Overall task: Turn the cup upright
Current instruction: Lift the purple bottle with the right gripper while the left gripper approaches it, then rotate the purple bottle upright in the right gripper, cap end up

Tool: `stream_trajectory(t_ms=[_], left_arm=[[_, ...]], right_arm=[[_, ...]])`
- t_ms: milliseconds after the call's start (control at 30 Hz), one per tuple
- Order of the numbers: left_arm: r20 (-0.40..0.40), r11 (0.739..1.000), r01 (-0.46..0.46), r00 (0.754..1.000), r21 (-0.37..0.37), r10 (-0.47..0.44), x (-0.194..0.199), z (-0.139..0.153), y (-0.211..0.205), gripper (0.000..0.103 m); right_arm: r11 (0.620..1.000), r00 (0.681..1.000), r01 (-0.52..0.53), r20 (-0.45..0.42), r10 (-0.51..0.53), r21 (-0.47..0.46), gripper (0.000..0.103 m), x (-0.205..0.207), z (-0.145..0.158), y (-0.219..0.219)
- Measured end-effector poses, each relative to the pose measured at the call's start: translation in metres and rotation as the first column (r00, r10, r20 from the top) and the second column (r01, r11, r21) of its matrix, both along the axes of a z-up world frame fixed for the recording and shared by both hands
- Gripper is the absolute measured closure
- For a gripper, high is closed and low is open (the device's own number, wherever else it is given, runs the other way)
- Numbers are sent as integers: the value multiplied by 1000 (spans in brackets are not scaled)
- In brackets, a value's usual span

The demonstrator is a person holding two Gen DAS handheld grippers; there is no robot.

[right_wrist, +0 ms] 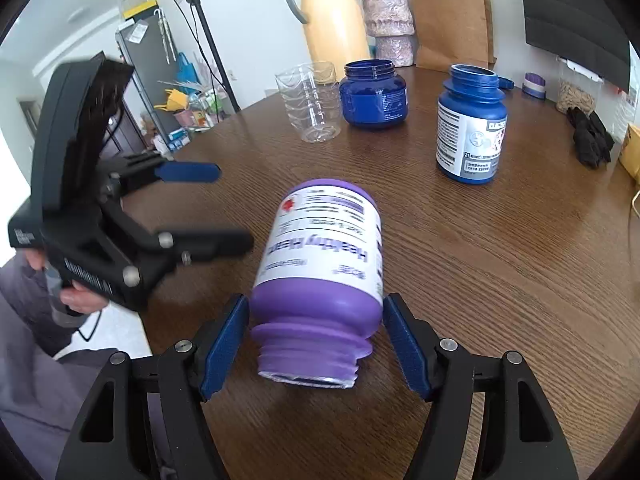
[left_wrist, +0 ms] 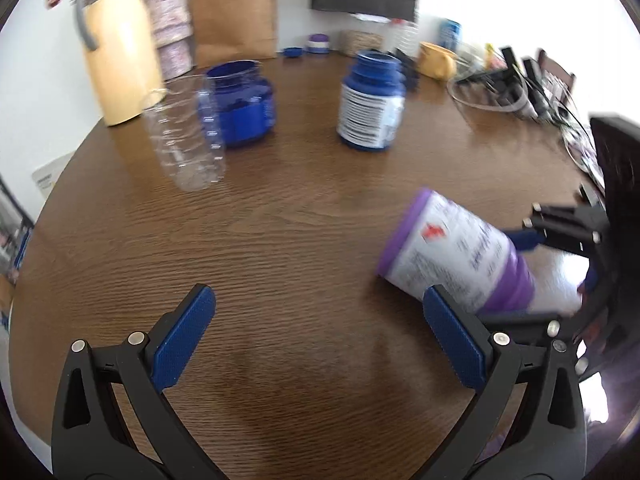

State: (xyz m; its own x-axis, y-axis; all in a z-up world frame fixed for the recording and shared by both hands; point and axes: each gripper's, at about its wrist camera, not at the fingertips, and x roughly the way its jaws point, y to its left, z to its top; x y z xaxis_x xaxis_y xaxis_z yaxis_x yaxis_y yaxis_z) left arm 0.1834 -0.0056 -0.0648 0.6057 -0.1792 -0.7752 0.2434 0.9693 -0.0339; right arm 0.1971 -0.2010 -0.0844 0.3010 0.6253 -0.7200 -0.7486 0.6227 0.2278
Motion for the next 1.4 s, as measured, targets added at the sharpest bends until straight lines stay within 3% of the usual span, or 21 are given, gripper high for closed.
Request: stream_trajectory(t_ms=[167, 300, 500, 633, 767, 867, 933, 1067, 1200, 1333, 1400], left_arm=[[23, 988, 144, 989, 62, -146, 0, -5, -30, 0], [25, 973, 210, 977, 100, -213, 3, -6, -52, 0], [44, 941, 314, 946, 126, -321, -2, -5, -81, 0], [4, 924, 365, 930, 112, -367, 3, -8, -91, 0], [15, 909, 400, 914, 116, -404, 4, -4, -105, 2], [-14, 909, 407, 913, 90, -407, 9, -4, -109, 19], [-54, 920, 386, 922, 72, -383, 13, -8, -104, 38], [-111, 939, 335, 939, 73, -327, 12, -18, -90, 39], [-107, 947, 320, 943, 38, -315, 3, -16, -81, 43], [-61, 960, 278, 959, 25, -276, 4, -10, -78, 43], [-11, 964, 264, 964, 21, -264, 5, -2, -75, 43]], right_arm=[[992, 999, 12, -43, -7, 124, 22, 5, 8, -21], [989, 999, 24, -48, -17, 144, 21, 19, 12, -25], [983, 995, -33, -88, 50, 182, 21, 30, 14, -21], [975, 992, -59, -98, 82, 213, 21, 31, 14, -17], [966, 984, -87, -127, 121, 245, 21, 30, 14, -14], [973, 993, -43, -97, 67, 228, 21, 27, 18, -19], [976, 996, -4, -89, 24, 219, 21, 26, 19, -27], [958, 988, 114, -129, -82, 262, 21, 28, 21, -58], [922, 968, 217, -191, -161, 320, 21, 28, 20, -85], [889, 944, 269, -284, -168, 370, 21, 27, 16, -93], [852, 923, 306, -351, -157, 424, 21, 27, 13, -95]])
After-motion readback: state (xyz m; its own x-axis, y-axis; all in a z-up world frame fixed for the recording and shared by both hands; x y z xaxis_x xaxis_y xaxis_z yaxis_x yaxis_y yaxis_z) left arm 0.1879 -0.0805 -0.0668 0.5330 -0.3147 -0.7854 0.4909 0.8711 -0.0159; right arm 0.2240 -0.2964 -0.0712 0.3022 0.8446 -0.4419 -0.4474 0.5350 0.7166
